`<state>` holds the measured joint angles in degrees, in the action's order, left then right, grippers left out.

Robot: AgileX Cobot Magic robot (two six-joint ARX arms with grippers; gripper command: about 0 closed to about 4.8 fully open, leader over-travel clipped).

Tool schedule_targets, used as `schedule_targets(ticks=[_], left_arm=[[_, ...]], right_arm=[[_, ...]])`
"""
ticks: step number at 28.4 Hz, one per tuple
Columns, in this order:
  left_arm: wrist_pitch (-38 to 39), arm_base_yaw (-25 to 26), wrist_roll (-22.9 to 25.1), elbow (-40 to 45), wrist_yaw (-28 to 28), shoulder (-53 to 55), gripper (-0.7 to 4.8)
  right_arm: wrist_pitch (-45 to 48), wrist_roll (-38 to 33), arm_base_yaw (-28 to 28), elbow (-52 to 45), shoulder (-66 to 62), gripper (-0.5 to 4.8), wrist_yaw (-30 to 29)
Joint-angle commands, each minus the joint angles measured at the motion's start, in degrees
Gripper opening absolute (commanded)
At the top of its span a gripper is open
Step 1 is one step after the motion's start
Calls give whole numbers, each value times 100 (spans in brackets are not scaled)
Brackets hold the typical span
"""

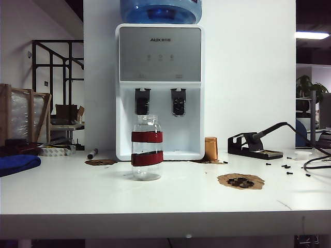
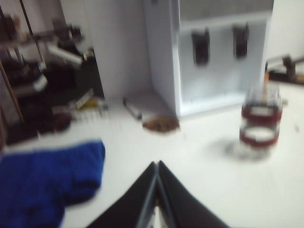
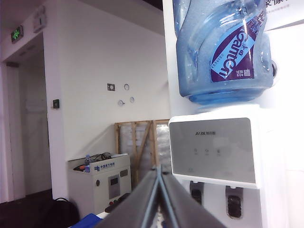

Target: Pick up the water bottle with two loops of red belts, then reach the front water dispenser and gently press the gray-black baffle horizontally to get a little water.

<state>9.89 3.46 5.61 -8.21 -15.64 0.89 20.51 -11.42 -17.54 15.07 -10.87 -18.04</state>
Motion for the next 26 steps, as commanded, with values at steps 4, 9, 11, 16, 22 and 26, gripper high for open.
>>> schedule_targets(ticks=[4,9,11,16,22,26], left_arm=[[323,-4,-11,-678,-17,20,-4],[894,-2,-50,-1182,-17,26,-4],[1147,-4,-68,-1414,-68,39,-4],[1967,-2,-74,-2044,-667,586,-4],[2208,-4,-94,-2627,-1071,1351,-4],[2437,-4,-94,-2935,-1497,1731,-4]], right_arm=[[70,26,-15,979,-1423,-5,-549],[643,382,-15,1650,-2889,-5,-2159],[1849,330,-17,1690,-3770,-1,-2704],[2579,107,-33,1663,-4892,9,-2446],[2509,487,-361,1659,-5814,155,-2435],[2516,848,-776,1659,-6317,330,-2055]])
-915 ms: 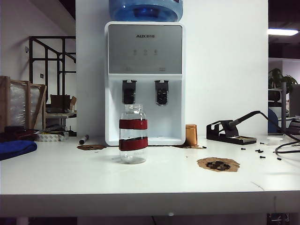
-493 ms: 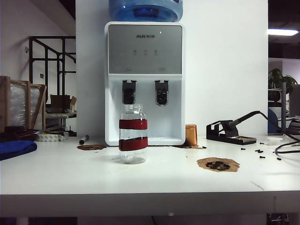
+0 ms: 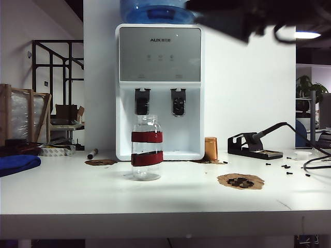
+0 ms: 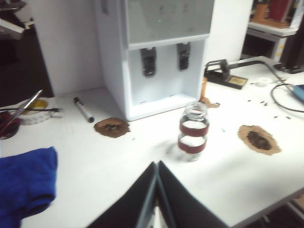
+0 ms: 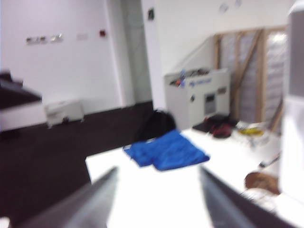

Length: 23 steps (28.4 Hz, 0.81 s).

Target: Pick up the water bottle with two loops of red belts, then reach the front water dispenser and gently press the gray-black baffle horizontally to get a little water.

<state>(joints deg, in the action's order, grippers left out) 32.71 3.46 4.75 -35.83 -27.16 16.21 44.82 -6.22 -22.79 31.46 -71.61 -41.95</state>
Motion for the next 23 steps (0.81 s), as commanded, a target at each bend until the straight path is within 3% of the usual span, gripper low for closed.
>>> schedule_targets(ticks=[1,3,4,11,18,23], left_arm=[[199,-4,-9,-219,-448,280,-4],[188,-4,-9,-251,-544,393,-4],[181,-4,-4,-247,-533,437,-4],[37,-4,-4,-243,-459,728,-4],[-584,-4,-7,-243,-369,1191,-4],[-970,-4,-44,-240,-179,1429,-4]], right_arm=[[85,446,-341,20,-352,388,553],[122,549,-470,20,-503,467,953],[131,590,-525,20,-568,479,1108],[262,710,-590,20,-1010,479,1875],[442,614,-599,17,-1814,479,1882],[1113,350,-621,13,-2352,479,1919]])
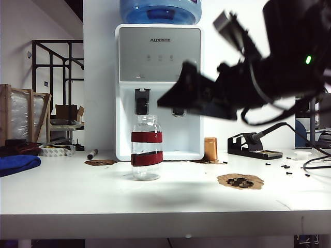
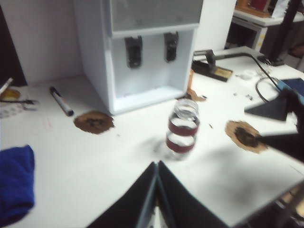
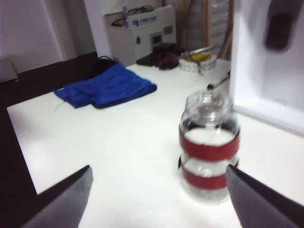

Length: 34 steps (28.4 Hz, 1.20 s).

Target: Pick up the water bottle with two loops of red belts, then reach the front water dispenser and gently press the gray-black baffle horizontally to get a little water.

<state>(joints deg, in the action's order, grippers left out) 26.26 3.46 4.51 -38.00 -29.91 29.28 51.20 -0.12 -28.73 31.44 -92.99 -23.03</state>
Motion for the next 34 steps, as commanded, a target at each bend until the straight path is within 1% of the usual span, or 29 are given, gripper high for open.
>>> schedule_targets(ticks=[1,3,6,10,13,15,17,18,20,30,34], left_arm=[[-385,-4,-87,-22,94,138,-4],[-535,-4,-271,-22,96,138,-4],[-826,-4,-520,-22,107,138,-4],[-946,-11,-542,-22,101,136,-4],[-857,-13,-540,-20,101,136,-4],[-841,-13,-540,-20,101,136,-4],[-835,-15,-540,-20,98,136,-4],[-831,-13,-540,-20,44,136,-4],[-831,-15,-538,-20,37,136,-4],[-824,-15,-538,-20,37,136,-4],[-804,-13,-538,-20,37,136,-4]], right_arm=[[542,-267,-26,-4,-251,479,120],[730,-219,-31,-74,-258,479,219],[1309,-175,-55,-192,-369,479,282],[1609,-201,-55,-262,-605,479,662],[1672,-223,-107,-264,-820,479,658],[1930,-348,-162,-262,-992,479,680],[2168,-525,-223,-258,-1176,479,848],[2214,-538,-236,-245,-1272,479,968],[2234,-555,-295,-181,-1397,479,990],[2251,-721,-358,387,-2116,479,1021],[2264,-914,-361,636,-2411,479,1014]])
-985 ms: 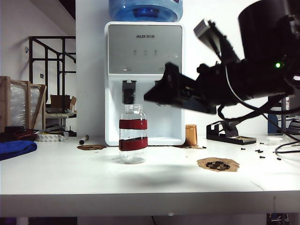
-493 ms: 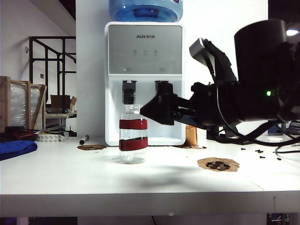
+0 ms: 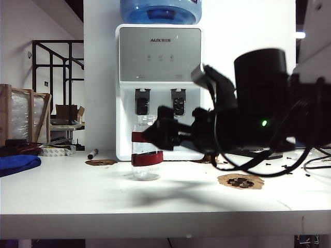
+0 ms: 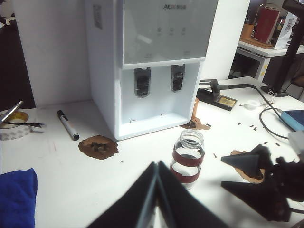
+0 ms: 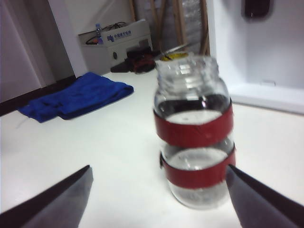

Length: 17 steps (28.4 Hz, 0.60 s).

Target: Pick up the water bottle with two loops of red belts, then reach the front water dispenser and gently press the gray-black baffle horizontally to get a little water.

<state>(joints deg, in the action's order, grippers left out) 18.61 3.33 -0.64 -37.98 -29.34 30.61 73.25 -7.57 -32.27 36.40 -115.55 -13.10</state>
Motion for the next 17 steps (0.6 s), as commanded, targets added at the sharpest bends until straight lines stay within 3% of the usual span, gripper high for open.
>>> schedule_targets(ticks=[1,17], left_arm=[[-28,-2,-22,-22,-20,2,-4],[-20,-2,-22,-22,-26,2,-4]], right_arm=[[59,-166,-7,197,-212,479,24],[-538,-166,2,1360,-782,479,122]])
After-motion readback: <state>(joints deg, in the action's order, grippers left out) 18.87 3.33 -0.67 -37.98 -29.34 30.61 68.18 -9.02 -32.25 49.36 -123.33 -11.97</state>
